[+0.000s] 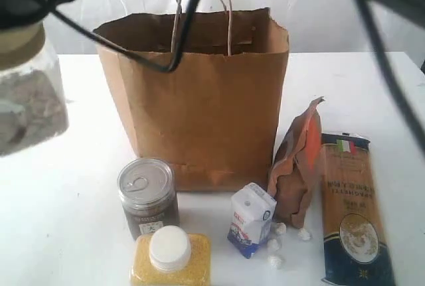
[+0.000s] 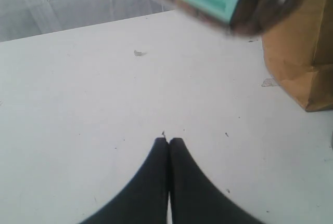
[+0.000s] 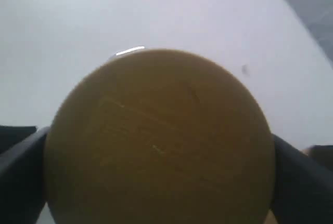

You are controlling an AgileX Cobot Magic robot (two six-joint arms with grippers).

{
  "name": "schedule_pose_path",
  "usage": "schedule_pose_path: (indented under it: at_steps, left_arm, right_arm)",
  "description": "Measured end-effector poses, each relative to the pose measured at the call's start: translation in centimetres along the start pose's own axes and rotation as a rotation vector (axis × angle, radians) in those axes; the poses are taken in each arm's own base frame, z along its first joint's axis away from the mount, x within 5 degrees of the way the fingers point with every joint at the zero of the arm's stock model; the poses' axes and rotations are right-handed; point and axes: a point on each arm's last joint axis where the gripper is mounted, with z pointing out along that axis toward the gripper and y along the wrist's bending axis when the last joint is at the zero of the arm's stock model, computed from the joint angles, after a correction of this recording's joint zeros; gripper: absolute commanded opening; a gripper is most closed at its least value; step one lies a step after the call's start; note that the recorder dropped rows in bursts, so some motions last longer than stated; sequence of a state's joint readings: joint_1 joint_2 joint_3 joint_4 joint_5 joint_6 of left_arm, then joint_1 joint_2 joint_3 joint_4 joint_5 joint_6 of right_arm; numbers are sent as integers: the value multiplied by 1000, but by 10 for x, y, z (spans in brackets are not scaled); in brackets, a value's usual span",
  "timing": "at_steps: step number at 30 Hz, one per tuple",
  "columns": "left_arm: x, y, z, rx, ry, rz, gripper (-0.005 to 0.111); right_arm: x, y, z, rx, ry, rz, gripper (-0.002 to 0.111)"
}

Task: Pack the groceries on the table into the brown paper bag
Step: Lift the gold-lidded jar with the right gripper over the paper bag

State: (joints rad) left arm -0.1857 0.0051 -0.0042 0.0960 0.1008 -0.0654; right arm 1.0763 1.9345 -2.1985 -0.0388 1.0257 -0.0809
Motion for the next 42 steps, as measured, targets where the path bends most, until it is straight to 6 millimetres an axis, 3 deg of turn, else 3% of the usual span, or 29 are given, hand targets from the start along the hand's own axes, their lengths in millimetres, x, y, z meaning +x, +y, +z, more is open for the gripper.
schedule_pose_path:
  at_steps: [8,12,26,42]
  left_arm:
    - [0,0,0,0,0,0,0]
    - [0,0,0,0,0,0,0]
    - [0,0,0,0,0,0,0]
    - [0,0,0,0,0,0,0]
  right_arm:
    - [-27,-24,-75,237,-182,-64,0]
    - [-36,-38,-99,321,-249,-50,0]
    - [-15,-102,-100,467,-123,72,0]
    - [1,-104,-81,445,32,179,0]
